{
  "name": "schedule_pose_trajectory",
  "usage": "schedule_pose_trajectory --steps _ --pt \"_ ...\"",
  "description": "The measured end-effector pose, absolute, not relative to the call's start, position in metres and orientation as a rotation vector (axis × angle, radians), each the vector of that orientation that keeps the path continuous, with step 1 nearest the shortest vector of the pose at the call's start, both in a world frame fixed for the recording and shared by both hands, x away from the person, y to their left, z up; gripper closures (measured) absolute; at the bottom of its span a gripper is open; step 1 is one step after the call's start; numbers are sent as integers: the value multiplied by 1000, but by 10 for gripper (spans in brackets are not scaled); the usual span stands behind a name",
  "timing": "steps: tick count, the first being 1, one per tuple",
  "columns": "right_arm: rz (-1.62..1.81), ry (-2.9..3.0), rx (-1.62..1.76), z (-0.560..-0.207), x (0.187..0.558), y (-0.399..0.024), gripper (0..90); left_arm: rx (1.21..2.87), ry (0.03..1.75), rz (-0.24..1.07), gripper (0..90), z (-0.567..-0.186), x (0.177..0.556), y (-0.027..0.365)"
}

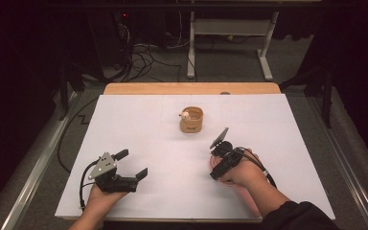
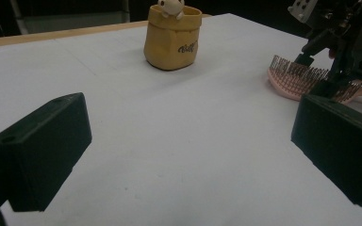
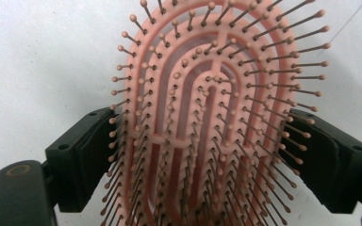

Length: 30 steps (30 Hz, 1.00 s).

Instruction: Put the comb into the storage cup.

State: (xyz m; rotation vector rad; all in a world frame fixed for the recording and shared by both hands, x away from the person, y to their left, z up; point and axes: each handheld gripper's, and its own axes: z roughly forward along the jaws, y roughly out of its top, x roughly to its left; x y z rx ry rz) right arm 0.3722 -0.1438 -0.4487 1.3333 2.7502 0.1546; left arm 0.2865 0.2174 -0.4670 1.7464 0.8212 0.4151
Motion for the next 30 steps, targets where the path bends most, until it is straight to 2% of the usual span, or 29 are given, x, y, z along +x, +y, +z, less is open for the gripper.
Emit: schedule_pose_trajectory --steps 8,30 --pt "160 2729 1365 -447 373 -144 199 1746 825 418 0 -467 286 218" --pt "149 2752 1374 -445 377 -146 207 1744 824 421 0 -467 286 219"
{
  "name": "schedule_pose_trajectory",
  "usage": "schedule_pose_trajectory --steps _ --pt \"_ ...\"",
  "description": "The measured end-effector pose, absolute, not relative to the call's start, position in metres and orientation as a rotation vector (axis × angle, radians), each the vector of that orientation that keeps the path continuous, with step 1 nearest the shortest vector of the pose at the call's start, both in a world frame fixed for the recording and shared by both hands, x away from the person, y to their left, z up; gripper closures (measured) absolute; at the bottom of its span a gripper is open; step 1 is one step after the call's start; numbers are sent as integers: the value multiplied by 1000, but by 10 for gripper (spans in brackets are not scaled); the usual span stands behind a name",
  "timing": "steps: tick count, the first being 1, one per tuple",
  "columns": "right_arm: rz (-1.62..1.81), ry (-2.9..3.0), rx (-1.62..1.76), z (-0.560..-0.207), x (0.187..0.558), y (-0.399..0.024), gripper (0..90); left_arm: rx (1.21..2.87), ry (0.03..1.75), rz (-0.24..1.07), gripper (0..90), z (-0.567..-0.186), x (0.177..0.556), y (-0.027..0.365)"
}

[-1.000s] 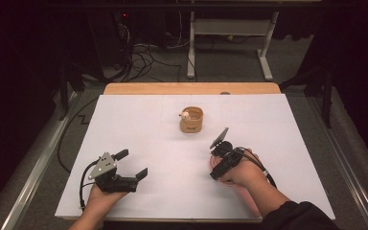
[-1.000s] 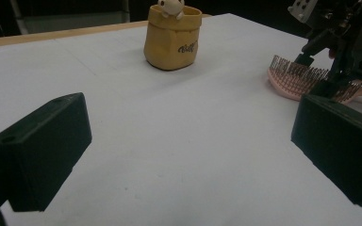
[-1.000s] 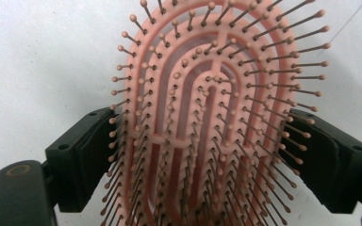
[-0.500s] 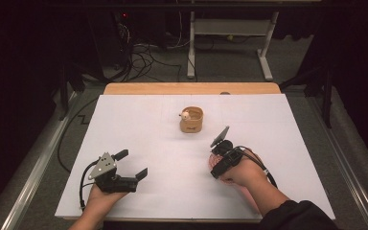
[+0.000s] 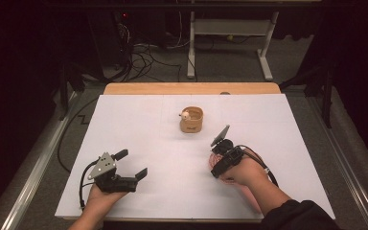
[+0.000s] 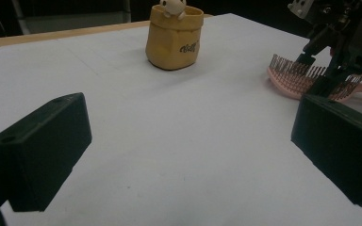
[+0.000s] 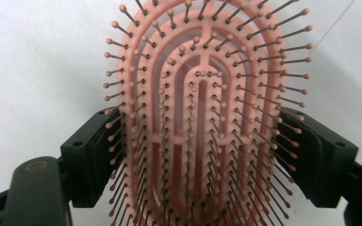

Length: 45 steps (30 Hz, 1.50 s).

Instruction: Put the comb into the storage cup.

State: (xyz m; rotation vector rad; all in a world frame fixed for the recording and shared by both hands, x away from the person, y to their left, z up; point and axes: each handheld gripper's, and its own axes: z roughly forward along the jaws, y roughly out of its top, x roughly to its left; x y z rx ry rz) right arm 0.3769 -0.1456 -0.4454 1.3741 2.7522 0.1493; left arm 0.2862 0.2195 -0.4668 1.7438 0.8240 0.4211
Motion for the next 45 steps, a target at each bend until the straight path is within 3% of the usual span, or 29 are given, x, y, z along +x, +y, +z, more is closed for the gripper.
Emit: schedule_pose_trajectory --steps 32,45 --pt "154 2731 1322 -414 380 -150 208 1739 828 414 0 -467 288 221" --pt "392 2671 1283 -390 375 -157 208 1729 828 412 0 -467 288 221"
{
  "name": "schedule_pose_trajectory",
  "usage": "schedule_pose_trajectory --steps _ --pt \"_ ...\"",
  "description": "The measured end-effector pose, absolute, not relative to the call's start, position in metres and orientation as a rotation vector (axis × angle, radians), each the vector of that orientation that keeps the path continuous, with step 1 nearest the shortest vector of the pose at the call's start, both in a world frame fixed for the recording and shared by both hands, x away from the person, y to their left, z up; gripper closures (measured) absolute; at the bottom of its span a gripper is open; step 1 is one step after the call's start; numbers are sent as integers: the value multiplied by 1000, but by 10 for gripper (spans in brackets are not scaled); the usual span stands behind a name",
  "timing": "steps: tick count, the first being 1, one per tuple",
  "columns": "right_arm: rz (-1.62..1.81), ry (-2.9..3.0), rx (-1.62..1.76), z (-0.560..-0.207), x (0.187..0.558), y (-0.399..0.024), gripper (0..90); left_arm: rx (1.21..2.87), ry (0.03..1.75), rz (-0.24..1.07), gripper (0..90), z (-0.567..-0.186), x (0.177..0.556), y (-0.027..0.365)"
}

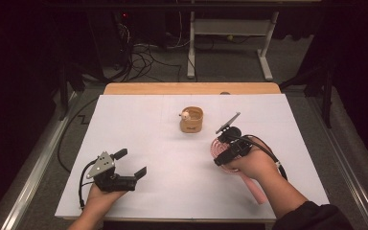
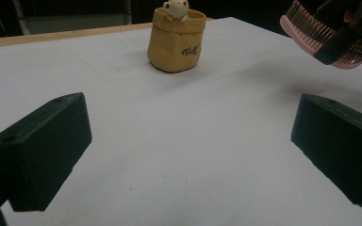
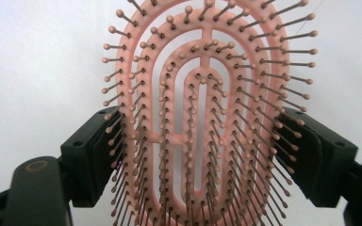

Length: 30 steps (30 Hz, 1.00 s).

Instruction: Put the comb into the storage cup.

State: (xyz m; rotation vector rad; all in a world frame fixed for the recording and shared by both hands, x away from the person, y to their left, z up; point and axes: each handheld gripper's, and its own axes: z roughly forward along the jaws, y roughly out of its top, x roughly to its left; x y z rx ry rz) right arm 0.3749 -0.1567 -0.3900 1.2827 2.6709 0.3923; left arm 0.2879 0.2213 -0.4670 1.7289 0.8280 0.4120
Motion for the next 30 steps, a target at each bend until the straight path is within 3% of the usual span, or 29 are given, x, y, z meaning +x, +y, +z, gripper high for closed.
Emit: schedule_pose_trajectory --steps 30 --pt "834 2405 1259 -367 361 -183 207 1719 832 400 0 -467 289 222"
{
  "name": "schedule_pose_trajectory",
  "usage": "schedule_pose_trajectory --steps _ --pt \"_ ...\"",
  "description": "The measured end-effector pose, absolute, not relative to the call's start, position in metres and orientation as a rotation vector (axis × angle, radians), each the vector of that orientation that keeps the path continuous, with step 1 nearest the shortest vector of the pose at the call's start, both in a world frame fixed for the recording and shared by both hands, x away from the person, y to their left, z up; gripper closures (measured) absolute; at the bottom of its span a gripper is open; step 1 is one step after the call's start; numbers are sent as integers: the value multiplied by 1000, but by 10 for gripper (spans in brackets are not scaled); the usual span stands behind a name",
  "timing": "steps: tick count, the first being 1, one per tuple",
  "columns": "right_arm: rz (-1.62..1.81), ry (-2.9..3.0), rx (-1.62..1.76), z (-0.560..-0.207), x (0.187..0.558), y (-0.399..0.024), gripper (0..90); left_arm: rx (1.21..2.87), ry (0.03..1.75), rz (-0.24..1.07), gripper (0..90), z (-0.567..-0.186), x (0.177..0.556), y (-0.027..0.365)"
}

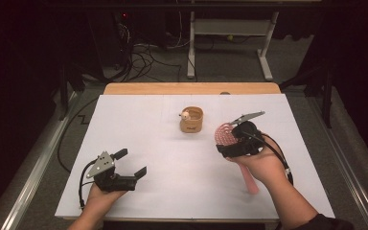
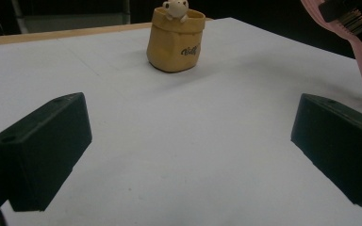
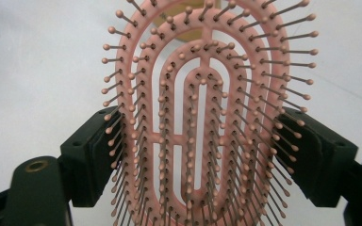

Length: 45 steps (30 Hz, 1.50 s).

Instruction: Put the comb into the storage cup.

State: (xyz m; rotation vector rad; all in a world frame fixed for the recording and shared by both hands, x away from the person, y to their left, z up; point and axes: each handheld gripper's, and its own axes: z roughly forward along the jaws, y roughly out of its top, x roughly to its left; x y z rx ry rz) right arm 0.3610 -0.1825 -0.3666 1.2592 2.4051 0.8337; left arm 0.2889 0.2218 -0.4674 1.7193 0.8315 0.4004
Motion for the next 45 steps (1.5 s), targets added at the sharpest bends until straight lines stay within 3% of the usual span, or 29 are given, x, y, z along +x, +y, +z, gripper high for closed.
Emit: schedule_pose_trajectory --steps 45 --pt "1304 1994 1180 -368 340 -213 205 1700 806 378 0 -465 286 218"
